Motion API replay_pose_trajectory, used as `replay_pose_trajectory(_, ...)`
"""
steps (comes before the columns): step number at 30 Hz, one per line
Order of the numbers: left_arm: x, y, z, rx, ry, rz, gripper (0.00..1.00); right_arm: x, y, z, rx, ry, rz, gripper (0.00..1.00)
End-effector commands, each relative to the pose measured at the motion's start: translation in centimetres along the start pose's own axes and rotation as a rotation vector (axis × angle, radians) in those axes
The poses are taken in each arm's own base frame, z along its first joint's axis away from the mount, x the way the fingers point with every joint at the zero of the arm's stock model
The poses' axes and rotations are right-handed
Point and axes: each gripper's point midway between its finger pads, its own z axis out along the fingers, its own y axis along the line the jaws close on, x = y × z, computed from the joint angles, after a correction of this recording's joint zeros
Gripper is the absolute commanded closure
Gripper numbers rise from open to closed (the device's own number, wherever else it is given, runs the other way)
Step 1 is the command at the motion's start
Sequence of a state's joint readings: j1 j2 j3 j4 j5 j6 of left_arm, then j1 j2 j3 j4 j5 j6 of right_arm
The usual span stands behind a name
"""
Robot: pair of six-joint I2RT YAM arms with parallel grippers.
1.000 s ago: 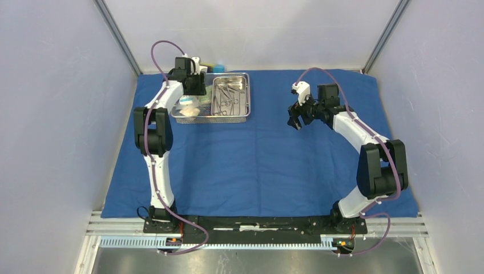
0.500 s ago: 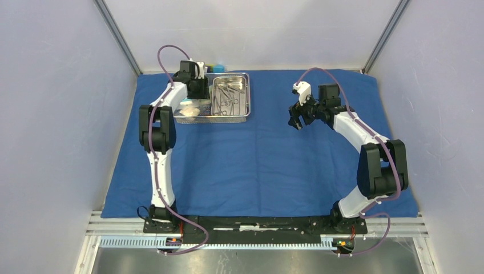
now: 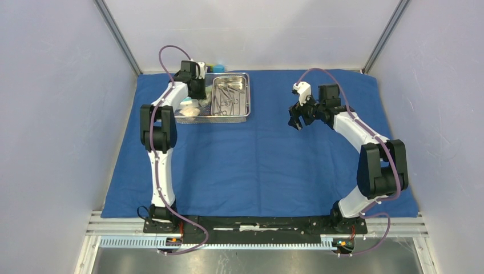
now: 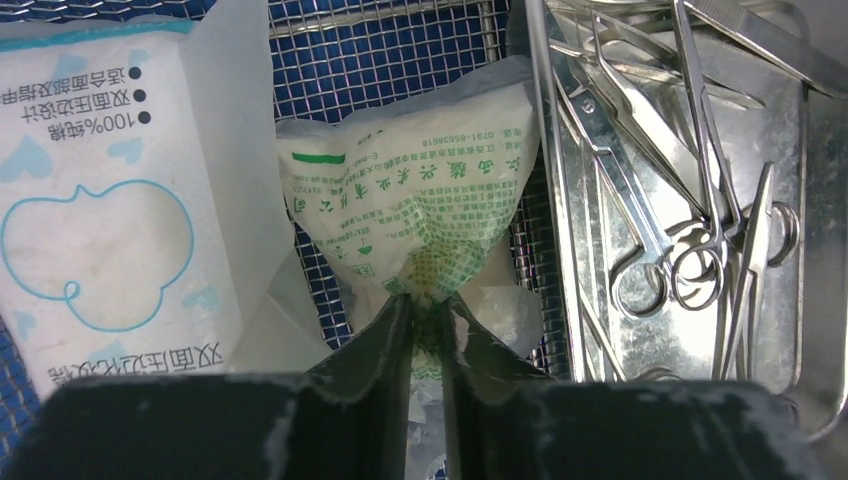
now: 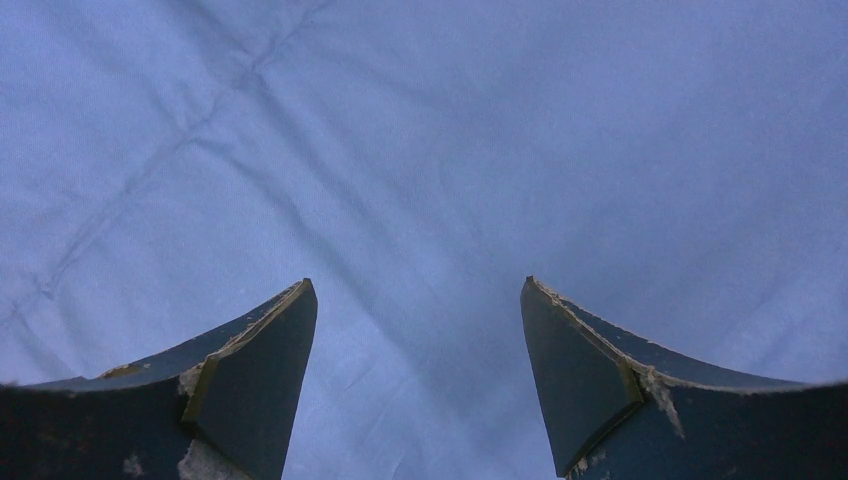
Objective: Open and lay out the surgical kit
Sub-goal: Pick up the medical item from the container, then place the medical item in the surgical kit.
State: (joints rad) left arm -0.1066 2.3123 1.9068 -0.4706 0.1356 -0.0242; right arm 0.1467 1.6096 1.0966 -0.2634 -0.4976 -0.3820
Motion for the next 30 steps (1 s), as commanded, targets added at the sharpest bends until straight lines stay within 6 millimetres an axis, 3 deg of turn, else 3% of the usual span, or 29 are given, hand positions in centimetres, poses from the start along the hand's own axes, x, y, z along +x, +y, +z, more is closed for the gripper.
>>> replay_pose_trajectory(1,-5.7,-1.8,-5.6,0.046,-0.145,0.049,0.84,-0.8,-0.1,0.0,-0.011,-0.033,-0.005,0.19)
replay_pose_trajectory(4,-7.1,-2.6,-8.6,0.073,-0.184,0.091,0.97,-1.1,0.0,0.0,-0.019,-0.038,-0.003,0.19)
replay_pose_trajectory(7,-7.2,-3.7,-11.8,0.122,-0.201,0.139,0.98,-1.4,0.0,-0.1,-0.023,-0.045,-0.004,0.19)
replay_pose_trajectory(10,-6.0,-4.0,-15.2,0.121,-0.184,0.183,0.98,-1.7,0.2,-0.4,-0.026,-0.056,-0.009,0.19)
replay_pose_trajectory(13,-2.4,-3.5,-18.0,0.088,-0.123,0.223,0.98,-1.9,0.4,-0.9,-0.023,-0.071,-0.017,0.18)
replay_pose_trajectory(17,4.4,-2.6,-22.4,0.029,-0.038,0.257,0.98,-2.2,0.9,-1.4,-0.024,-0.092,-0.019,0.18)
replay_pose_trajectory(22,13.6,-1.0,-26.5,-0.042,0.036,0.342,0.97,-2.4,1.6,-1.7,-0.047,-0.117,-0.007,0.19)
replay_pose_trajectory(26,19.7,0.9,-27.6,-0.106,0.149,0.417,0.97,-2.7,2.2,-2.0,-0.059,-0.146,0.001,0.19)
replay_pose_trajectory(28,21.6,1.2,-27.4,-0.101,0.195,0.426,0.96,-2.6,2.2,-2.1,-0.045,-0.156,-0.002,0.19)
replay_pose_trajectory(30,22.4,1.2,-26.9,-0.097,0.219,0.421,0.97,-2.6,2.3,-2.2,-0.039,-0.164,-0.006,0.19)
